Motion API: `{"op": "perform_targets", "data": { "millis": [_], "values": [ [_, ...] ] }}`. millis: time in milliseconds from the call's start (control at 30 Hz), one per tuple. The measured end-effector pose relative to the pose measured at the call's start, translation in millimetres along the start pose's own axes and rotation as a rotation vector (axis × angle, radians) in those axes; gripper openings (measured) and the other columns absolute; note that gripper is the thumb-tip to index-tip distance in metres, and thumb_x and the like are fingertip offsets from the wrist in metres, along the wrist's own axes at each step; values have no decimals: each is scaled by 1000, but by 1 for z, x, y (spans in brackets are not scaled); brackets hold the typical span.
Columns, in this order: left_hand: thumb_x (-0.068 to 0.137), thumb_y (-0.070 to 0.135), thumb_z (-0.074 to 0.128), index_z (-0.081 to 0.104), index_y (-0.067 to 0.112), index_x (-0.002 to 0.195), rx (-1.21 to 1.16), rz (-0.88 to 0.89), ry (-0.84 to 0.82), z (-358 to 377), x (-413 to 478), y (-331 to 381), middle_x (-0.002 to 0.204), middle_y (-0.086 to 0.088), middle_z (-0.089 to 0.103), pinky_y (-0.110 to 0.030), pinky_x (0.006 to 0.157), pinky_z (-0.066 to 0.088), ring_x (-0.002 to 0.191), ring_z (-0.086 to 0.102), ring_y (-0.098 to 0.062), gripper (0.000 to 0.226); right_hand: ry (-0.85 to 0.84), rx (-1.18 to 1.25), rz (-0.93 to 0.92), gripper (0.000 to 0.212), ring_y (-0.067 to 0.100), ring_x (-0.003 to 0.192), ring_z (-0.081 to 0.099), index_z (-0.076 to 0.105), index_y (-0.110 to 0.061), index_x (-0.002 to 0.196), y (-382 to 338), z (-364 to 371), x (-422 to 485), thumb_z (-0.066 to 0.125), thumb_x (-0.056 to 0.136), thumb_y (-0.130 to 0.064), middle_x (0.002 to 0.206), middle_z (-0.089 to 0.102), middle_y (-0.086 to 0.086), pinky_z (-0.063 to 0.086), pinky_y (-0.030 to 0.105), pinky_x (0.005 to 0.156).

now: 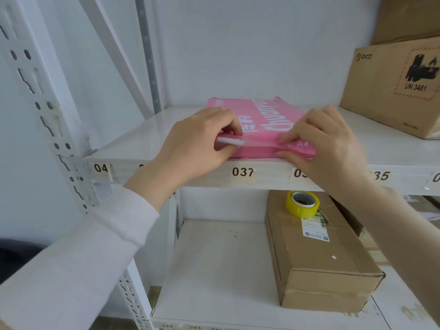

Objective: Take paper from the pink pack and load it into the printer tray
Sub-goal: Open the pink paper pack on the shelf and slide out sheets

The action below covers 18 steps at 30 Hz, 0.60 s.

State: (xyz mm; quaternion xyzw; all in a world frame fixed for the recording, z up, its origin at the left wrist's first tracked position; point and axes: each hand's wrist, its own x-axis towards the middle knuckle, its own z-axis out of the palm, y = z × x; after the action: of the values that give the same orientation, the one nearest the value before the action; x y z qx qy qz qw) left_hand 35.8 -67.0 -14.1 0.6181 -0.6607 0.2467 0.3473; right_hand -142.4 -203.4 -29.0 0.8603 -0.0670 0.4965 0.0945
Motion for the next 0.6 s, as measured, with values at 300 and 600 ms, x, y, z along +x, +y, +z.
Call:
{"op": "perform_targets", "data": {
  "millis": [300,600],
  "values": [
    [81,30,66,65,14,80,176,203,98,23,13,34,81,0,69,-39,61,51,76,64,-20,16,-237,96,79,15,16,76,41,66,-8,79,5,-11,17,65,78,-22,73,53,0,27,19,69],
    [78,49,53,62,17,79,141,-72,122,18,18,52,73,8,68,-30,58,49,68,64,-13,33,-217,176,-75,30,17,81,44,66,-8,82,35,-25,9,74,65,-31,82,57,5,32,15,72]
  ]
}}
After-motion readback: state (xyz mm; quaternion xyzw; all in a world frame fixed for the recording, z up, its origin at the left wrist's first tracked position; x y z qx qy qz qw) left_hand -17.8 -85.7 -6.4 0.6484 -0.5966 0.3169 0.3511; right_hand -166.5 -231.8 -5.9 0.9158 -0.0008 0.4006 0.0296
